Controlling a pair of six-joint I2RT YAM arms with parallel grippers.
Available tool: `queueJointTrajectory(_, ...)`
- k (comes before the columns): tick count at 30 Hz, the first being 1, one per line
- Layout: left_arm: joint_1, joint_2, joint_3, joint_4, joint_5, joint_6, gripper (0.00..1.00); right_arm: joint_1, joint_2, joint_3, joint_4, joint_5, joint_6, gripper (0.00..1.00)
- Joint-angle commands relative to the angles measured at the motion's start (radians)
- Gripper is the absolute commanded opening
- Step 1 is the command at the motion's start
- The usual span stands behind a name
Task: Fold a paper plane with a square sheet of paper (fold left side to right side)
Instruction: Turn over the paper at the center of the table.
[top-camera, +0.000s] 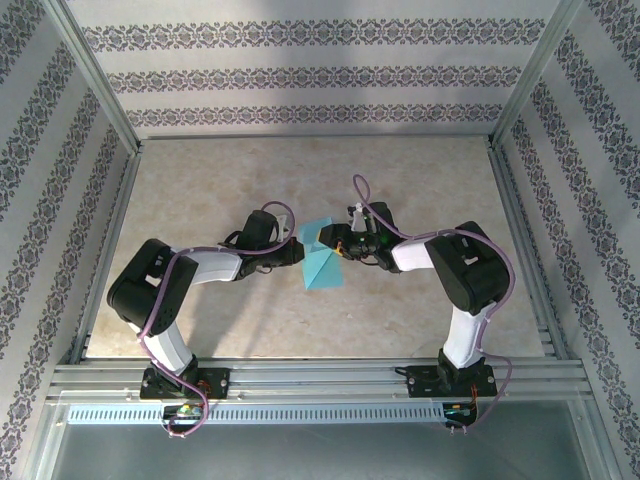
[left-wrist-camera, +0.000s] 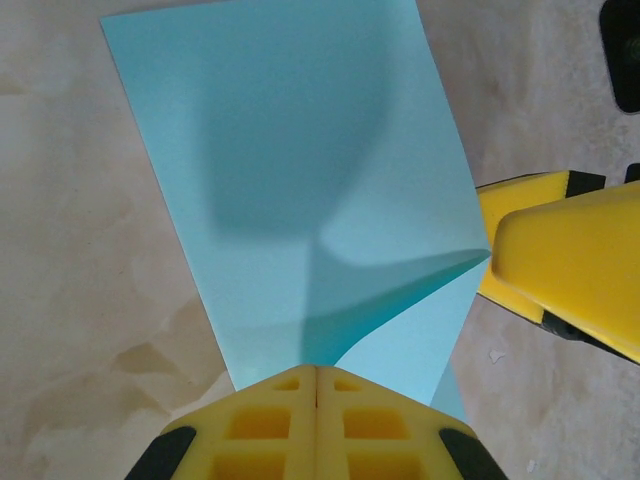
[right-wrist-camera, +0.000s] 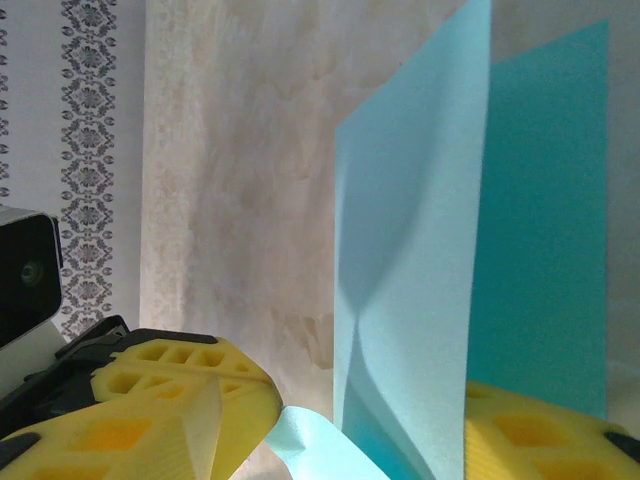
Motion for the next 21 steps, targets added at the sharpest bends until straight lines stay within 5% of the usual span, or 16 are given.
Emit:
queueJointTrajectory(1, -0.013, 0.012, -0.005, 0.05, -0.015, -0.01, 0.0, 0.01, 0.02, 0.02, 0.019, -0.001, -0.002, 0.52)
queueJointTrajectory(6, -0.012, 0.016, -0.005, 0.049, -0.015, -0.008, 0.01, 0.014, 0.021, 0.013, 0.011, 0.022, -0.008, 0.46)
queueJointTrajectory(12, -0.013, 0.014, -0.004, 0.037, -0.033, -0.001, 0.05, 0.015, 0.021, 0.015, -0.001, 0.031, -0.009, 0.27)
queueJointTrajectory(19, -0.012, -0.088, -0.031, 0.01, -0.097, 0.037, 0.18, 0.012, -0.021, 0.015, -0.007, 0.042, -0.015, 0.0)
queueJointTrajectory(21, -0.013, -0.137, -0.037, -0.018, -0.127, 0.063, 0.22, 0.007, -0.044, 0.019, -0.014, 0.042, -0.019, 0.0)
